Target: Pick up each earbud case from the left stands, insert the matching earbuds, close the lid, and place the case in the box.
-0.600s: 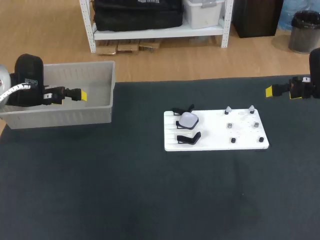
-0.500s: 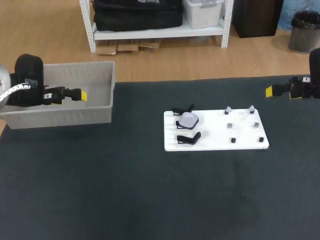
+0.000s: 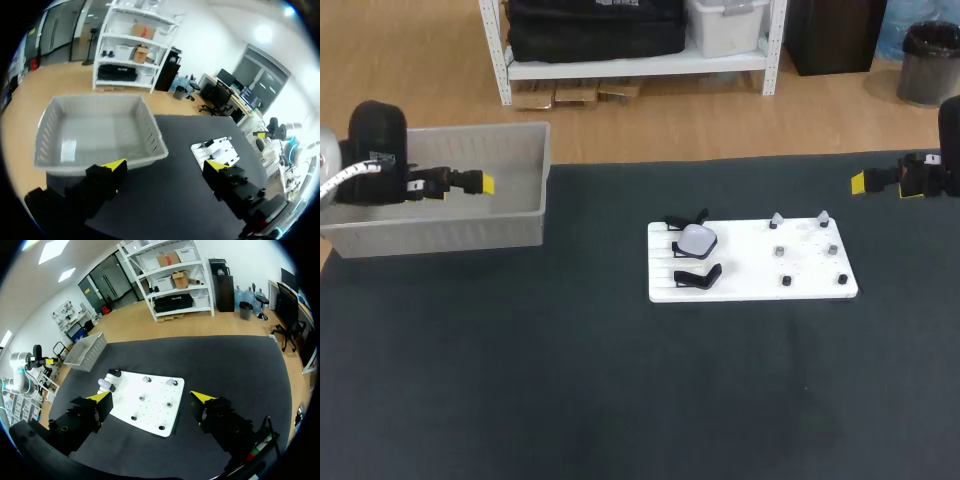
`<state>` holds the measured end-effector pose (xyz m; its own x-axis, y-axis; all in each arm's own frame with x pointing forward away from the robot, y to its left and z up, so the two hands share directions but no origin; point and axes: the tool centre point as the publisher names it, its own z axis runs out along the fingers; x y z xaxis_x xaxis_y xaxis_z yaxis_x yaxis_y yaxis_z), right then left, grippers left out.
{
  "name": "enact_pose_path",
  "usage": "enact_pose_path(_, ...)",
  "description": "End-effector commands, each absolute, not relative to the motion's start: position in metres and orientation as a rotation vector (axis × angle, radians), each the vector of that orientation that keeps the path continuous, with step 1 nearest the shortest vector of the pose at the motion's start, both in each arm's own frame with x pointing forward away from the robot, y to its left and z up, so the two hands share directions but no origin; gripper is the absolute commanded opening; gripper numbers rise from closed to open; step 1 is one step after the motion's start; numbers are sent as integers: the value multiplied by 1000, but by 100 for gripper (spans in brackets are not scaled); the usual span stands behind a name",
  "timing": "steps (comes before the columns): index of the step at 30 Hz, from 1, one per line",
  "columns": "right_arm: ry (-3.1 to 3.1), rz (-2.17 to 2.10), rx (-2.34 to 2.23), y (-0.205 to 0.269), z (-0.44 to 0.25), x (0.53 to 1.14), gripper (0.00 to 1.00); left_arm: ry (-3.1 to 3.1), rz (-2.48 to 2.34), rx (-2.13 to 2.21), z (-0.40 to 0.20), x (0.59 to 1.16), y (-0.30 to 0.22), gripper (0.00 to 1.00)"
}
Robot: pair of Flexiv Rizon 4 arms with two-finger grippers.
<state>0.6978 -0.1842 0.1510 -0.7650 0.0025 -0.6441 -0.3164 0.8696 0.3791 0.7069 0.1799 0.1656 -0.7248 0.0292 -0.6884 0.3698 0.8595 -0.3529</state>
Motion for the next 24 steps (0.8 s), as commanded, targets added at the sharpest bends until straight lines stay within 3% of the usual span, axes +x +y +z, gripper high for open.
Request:
enact_pose_path(1,2373,629,-228,-185,151,698,100,1677,-927,826,164,703,186,100)
enact_pose_path(11,2373,629,-228,-185,151,698,100,1333,-986,1337,171,686,166,100)
enact_pose_path(24,2373,629,-228,-185,151,698,100,1331,-983,1353,173,685,161,100)
